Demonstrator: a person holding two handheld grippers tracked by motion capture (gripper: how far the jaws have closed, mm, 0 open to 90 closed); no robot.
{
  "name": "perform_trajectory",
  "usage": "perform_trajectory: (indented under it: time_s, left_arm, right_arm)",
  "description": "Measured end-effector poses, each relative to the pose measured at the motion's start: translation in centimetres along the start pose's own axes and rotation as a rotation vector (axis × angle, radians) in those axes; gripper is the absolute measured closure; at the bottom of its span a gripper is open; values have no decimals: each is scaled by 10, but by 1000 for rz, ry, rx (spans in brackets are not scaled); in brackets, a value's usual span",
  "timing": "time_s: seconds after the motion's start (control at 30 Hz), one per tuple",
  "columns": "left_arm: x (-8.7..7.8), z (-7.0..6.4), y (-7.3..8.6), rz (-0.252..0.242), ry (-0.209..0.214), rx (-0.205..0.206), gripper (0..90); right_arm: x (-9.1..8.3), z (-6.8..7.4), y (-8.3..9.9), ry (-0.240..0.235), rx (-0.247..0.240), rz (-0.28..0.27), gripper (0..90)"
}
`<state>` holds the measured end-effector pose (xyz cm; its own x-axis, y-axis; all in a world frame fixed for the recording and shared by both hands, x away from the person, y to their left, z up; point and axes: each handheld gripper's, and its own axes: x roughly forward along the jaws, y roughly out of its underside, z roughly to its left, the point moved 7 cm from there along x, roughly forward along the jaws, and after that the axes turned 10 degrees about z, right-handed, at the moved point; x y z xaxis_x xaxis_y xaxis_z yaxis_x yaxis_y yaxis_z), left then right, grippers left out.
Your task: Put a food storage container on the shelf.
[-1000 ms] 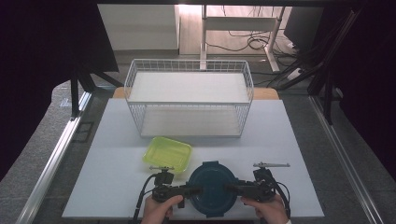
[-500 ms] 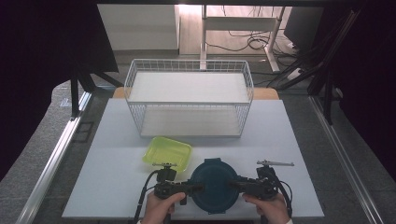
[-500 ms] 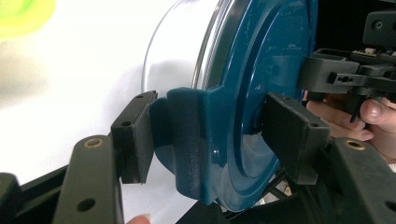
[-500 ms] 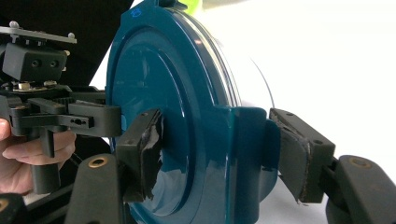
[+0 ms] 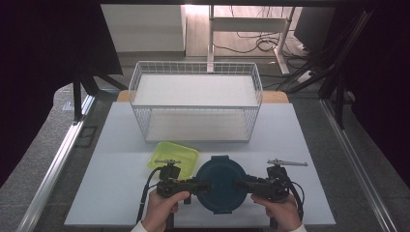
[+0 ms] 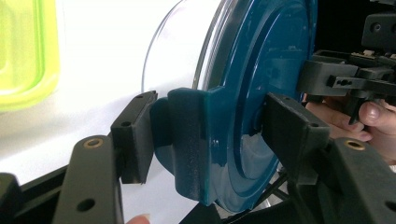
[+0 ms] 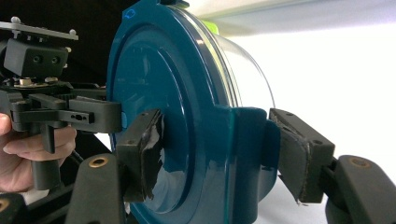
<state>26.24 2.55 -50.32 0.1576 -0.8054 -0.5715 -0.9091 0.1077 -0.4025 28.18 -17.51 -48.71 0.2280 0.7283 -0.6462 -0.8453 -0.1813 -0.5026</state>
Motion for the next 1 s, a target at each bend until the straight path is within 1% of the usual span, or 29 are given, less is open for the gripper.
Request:
perform_trajectory:
  time_s: [0.2,0.4,0.6,0.87,1.0]
  left_arm:
    - [-9,-2,-9,-20,4,3,371]
    - [-18,-2,-16,-33,0,8,370]
    - [-24,0,-22,-43,-3,10,370]
    - [-33,-4,-33,-52,-13,24,370]
    - [-39,-4,-40,-58,-25,32,370]
  right_arm:
    - [-4,7,-14,6,-23,-1,371]
    - [-3,13,-25,5,-44,-1,372]
    - [0,17,-34,2,-56,2,373]
    - [-2,22,-45,-5,-68,-7,375]
    - [-2,25,-53,-14,-71,-8,377]
